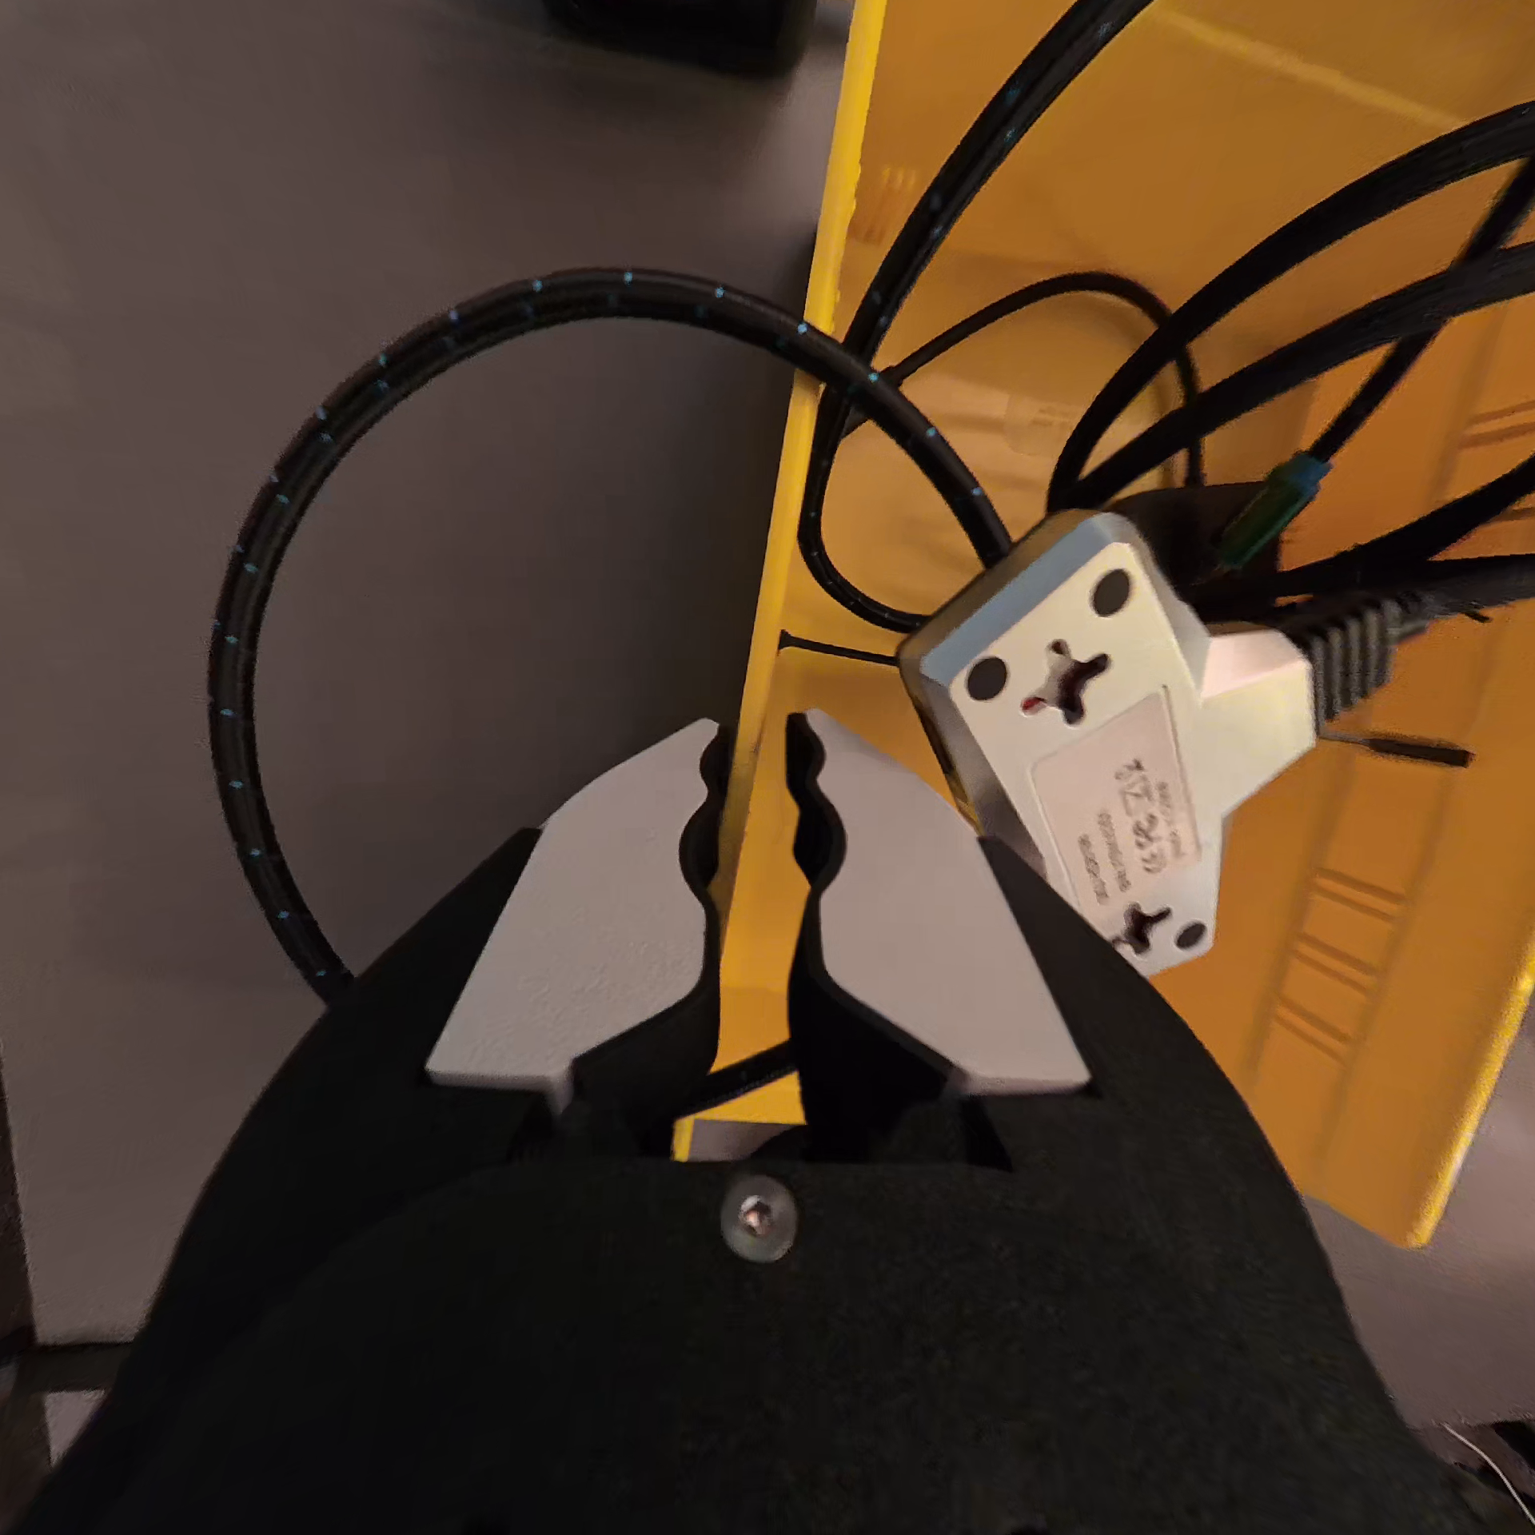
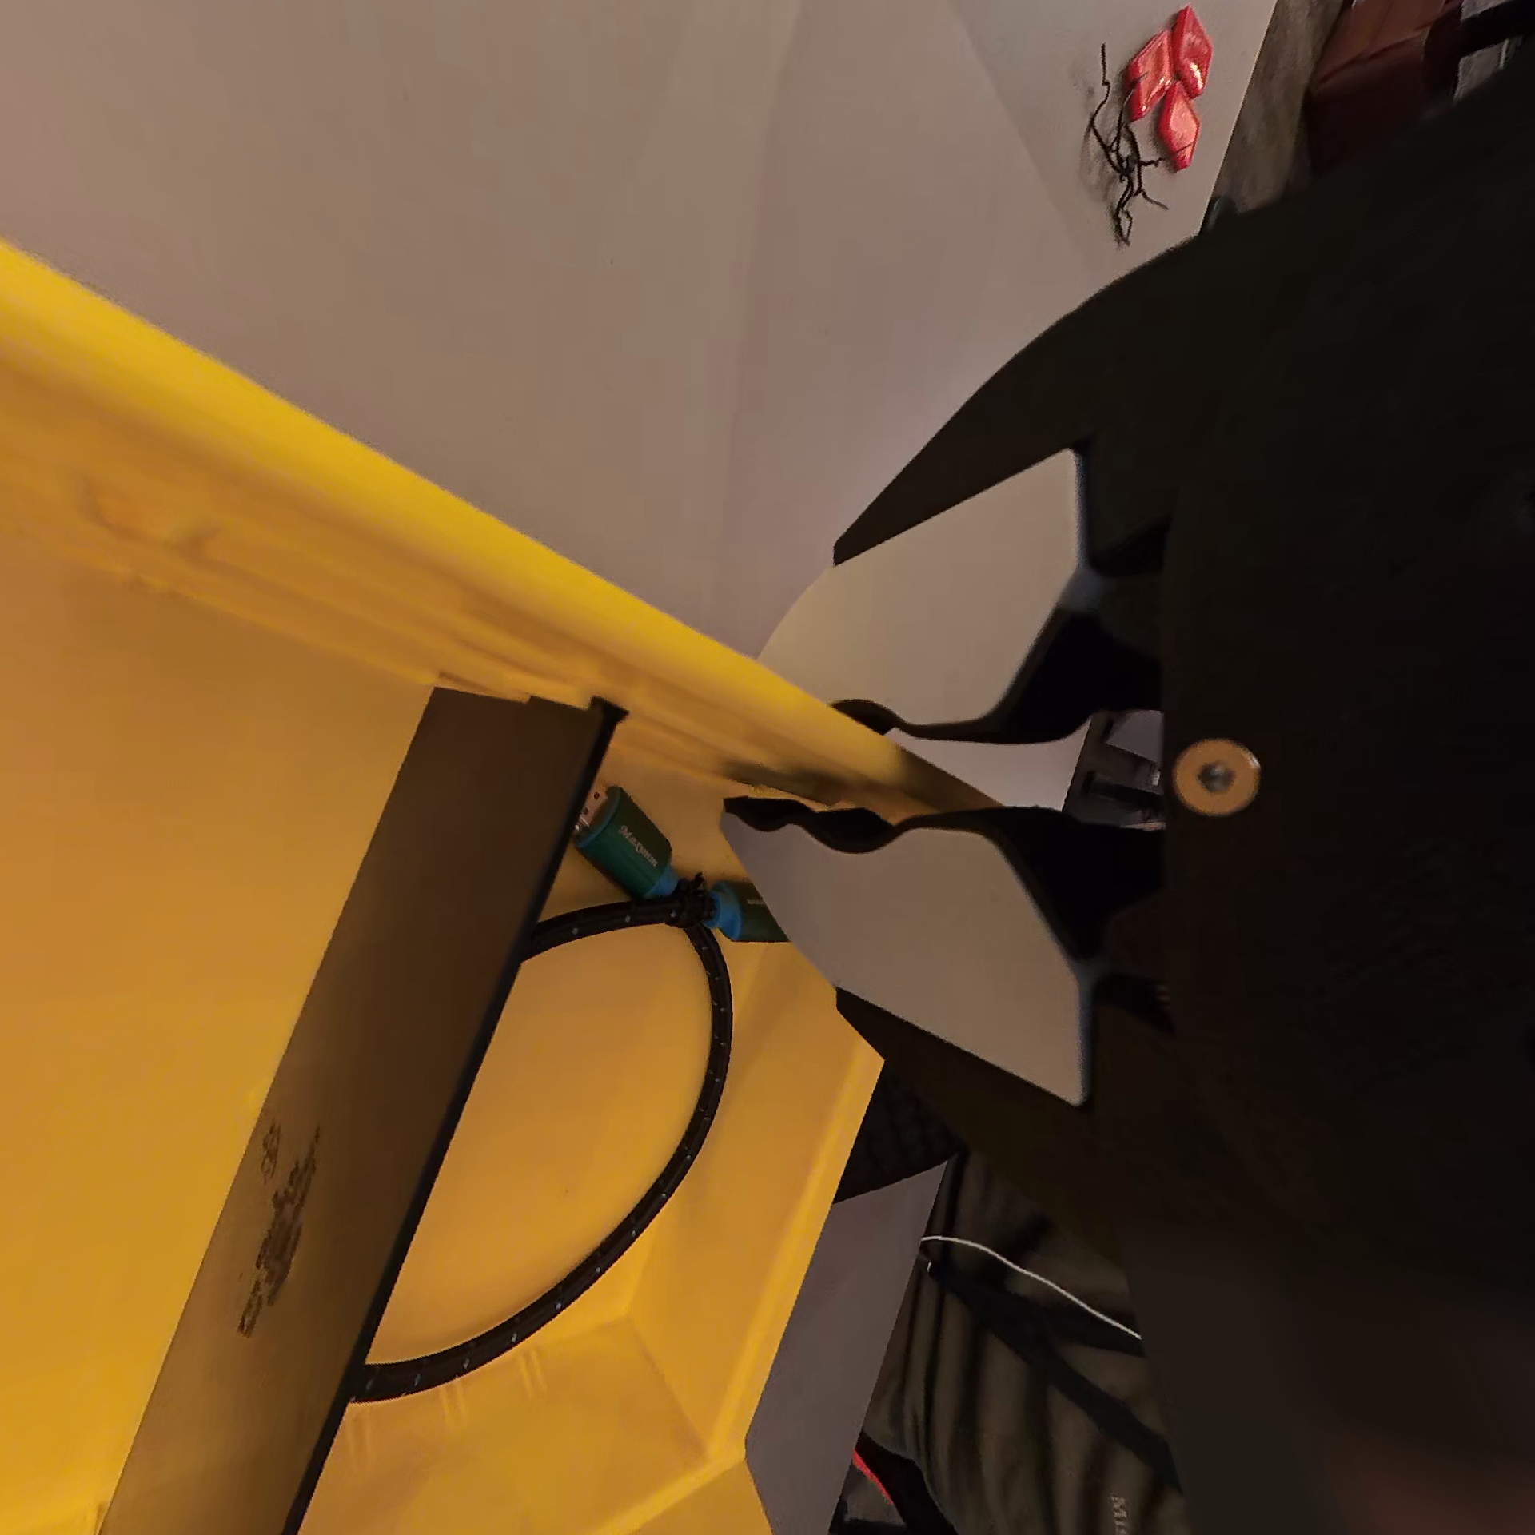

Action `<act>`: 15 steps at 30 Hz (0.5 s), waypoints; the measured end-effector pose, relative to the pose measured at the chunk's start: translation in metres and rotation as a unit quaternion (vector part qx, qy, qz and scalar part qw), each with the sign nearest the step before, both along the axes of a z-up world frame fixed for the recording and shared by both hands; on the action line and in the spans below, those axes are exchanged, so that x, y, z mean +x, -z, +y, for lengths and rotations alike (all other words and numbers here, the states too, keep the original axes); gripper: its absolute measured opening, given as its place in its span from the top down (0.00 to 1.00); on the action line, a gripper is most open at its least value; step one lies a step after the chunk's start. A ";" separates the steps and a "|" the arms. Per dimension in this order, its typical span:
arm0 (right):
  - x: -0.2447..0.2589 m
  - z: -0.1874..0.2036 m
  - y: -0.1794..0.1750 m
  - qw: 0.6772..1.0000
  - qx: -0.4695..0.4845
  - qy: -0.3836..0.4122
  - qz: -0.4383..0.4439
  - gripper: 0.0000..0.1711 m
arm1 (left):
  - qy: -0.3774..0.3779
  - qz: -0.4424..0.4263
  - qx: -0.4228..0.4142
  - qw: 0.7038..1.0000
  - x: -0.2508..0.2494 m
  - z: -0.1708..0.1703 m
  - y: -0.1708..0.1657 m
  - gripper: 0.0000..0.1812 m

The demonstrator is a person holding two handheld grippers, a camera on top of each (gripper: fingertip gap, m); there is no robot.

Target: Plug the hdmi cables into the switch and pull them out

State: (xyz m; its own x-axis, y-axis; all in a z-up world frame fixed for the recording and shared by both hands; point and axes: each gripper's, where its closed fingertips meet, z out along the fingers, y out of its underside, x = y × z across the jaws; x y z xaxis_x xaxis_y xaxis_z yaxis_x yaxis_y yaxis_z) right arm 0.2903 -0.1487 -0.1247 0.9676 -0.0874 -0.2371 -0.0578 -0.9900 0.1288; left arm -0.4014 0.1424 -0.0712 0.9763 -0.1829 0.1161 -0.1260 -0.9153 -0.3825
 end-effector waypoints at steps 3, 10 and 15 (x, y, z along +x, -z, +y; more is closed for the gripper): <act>0.001 0.002 0.000 1.000 0.003 0.007 0.007 0.93 | 0.019 -0.022 0.024 0.999 0.003 -0.004 -0.020 0.89; 0.009 0.007 -0.026 0.997 0.068 0.026 -0.021 0.91 | 0.129 -0.005 0.135 0.982 0.007 -0.006 -0.076 0.80; 0.018 0.006 -0.075 0.980 0.178 0.049 -0.077 0.90 | 0.228 -0.050 0.250 0.940 0.044 -0.022 -0.110 0.66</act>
State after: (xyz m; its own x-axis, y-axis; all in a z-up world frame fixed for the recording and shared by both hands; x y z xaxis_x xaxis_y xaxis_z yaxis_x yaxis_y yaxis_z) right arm 0.3087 -0.1430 -0.0494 0.9854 -0.1197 -0.1214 -0.1463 -0.9592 -0.2418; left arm -0.3575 0.1202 0.0390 0.7717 -0.6359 -0.0083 -0.4016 -0.4771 -0.7817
